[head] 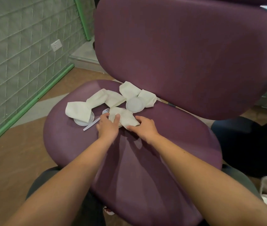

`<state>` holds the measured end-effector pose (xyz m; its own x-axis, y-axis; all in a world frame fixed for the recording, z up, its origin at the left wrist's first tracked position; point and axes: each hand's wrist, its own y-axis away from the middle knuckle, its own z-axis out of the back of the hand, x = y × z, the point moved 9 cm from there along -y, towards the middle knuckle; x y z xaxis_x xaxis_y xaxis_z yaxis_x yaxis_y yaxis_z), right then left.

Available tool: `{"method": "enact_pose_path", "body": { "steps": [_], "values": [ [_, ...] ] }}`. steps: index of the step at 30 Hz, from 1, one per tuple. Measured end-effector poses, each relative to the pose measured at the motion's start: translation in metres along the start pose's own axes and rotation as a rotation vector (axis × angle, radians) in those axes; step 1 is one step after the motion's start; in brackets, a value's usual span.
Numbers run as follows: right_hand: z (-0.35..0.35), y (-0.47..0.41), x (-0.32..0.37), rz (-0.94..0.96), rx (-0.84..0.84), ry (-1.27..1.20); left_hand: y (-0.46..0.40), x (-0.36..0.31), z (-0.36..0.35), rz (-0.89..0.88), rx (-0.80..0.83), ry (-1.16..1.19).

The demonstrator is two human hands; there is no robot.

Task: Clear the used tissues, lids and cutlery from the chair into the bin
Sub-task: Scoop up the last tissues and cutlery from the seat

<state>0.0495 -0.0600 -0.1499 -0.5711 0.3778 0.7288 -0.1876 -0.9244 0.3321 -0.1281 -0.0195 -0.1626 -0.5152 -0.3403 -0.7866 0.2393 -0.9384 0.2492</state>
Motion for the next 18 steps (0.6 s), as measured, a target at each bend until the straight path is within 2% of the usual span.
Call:
{"method": "enact_pose_path", "body": {
  "steps": [4,8,14,18],
  "values": [
    [0.004,-0.002,-0.014,-0.099,-0.036,-0.007,-0.002,0.006,-0.001,0.011,0.024,0.011],
    [0.022,0.008,-0.038,-0.209,-0.122,-0.235,0.002,0.011,-0.007,0.05,0.083,0.045],
    [0.045,0.033,-0.068,-0.227,-0.115,-0.554,0.032,-0.006,-0.02,-0.026,0.158,-0.006],
    [0.078,0.066,-0.088,-0.277,-0.203,-0.667,0.062,-0.013,-0.047,0.026,0.251,0.138]
  ]
}}
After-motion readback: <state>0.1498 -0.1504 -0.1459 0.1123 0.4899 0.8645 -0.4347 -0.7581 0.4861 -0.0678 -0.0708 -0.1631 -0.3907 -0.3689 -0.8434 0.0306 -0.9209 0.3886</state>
